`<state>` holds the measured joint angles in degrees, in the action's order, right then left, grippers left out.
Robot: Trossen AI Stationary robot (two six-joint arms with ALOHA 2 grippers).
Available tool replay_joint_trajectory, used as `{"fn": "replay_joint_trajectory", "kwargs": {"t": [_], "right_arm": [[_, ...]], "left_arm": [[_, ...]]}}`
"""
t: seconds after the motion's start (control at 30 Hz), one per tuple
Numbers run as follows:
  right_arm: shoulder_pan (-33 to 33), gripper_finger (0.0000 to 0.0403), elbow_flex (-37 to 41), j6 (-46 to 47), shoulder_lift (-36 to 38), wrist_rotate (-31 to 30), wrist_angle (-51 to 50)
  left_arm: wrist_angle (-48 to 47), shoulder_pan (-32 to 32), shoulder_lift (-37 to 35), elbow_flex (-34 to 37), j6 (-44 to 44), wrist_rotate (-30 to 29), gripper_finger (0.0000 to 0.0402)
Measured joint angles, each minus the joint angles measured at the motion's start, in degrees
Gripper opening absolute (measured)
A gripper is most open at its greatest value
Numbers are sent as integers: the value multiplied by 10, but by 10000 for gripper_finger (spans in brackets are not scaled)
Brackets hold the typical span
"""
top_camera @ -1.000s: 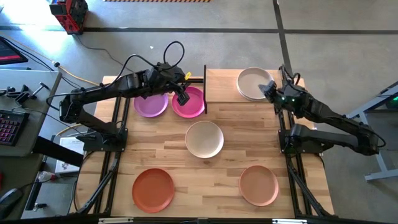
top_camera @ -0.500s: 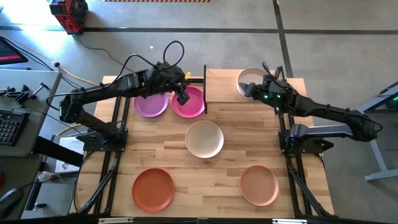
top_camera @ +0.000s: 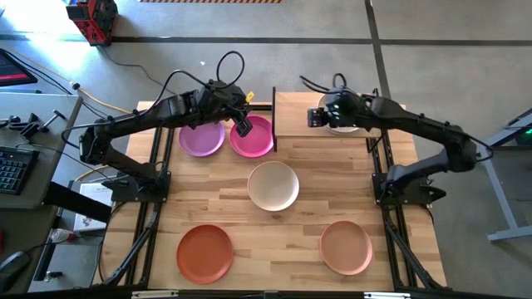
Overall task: Place and stack plates onto a shelf
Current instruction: Adjust the plates
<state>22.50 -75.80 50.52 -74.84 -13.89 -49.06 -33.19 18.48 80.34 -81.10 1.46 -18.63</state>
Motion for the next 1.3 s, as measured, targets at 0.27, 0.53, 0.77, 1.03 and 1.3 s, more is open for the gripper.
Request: {"fn": "replay_joint_trajectory", "kwargs": {"t": [0.27, 0.53, 0.77, 1.03, 1.3], "right_arm": [[12, 138, -44, -6, -75, 30, -60], [27, 138, -41, -11, -123, 38, -67], [40, 138, -40, -3, -145, 20, -75], [49, 138, -40, 19, -145, -11, -123], [49, 138, -40, 34, -145, -47, -167]], "left_arm": [[0, 0, 0, 0, 13, 0, 113], [0, 0, 0, 0, 13, 0, 113], [-2, 0, 0, 0, 14, 0, 113], [-5, 0, 0, 0, 14, 0, 113], [-4, 0, 0, 0, 14, 0, 113]]}}
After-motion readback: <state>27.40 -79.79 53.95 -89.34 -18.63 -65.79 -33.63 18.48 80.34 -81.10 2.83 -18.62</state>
